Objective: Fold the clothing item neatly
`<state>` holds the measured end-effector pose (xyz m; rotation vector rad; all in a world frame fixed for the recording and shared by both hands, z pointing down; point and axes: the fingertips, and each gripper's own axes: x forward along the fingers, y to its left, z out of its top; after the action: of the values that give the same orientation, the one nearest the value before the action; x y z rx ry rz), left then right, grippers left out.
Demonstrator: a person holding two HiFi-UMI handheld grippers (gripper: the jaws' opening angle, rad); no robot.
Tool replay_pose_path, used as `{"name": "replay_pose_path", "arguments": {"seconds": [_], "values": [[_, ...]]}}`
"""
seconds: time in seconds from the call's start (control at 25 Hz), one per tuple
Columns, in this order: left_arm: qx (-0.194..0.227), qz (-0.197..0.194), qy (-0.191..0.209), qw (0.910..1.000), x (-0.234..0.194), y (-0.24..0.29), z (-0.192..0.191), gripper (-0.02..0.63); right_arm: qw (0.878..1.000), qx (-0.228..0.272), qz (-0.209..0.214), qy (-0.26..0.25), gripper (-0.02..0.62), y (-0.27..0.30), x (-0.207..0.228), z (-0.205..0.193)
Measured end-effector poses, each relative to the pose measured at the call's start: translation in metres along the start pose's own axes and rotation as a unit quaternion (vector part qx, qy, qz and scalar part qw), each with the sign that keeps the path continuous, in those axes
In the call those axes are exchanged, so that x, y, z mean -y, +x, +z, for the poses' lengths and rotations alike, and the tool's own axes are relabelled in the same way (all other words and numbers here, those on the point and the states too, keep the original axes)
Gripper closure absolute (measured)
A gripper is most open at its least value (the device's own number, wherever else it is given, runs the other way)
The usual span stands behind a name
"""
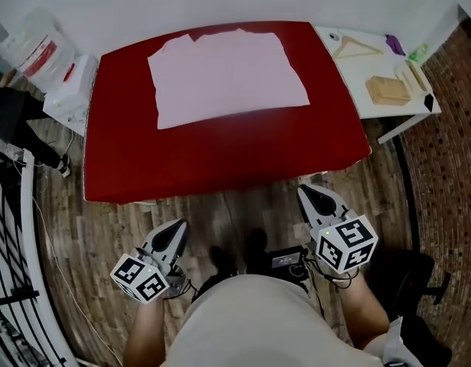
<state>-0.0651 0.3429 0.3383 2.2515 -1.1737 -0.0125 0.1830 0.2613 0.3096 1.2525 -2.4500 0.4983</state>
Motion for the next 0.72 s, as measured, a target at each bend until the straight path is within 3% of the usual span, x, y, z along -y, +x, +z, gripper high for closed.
{"name": "replay_pose_path", "arguments": {"seconds": [0.2, 0.52, 0.72], "values": [[-0.001, -0.024, 0.008, 0.9997, 0.001, -0.015, 0.005, 0.598, 1.0, 0.003, -0.008, 0.021, 0.58, -0.011, -0.021, 0.001], [-0.023, -0.058, 0.007, 0.998, 0.003, -0.036, -0.008, 0.598, 0.999, 0.008, -0.033, 0.015, 0.581, -0.02, -0.05, -0.003], [-0.027, -0.061, 0.01, 0.9977, 0.008, -0.044, -0.013, 0.598, 0.999, 0.007, -0.037, 0.009, 0.581, -0.024, -0.055, -0.007]]}}
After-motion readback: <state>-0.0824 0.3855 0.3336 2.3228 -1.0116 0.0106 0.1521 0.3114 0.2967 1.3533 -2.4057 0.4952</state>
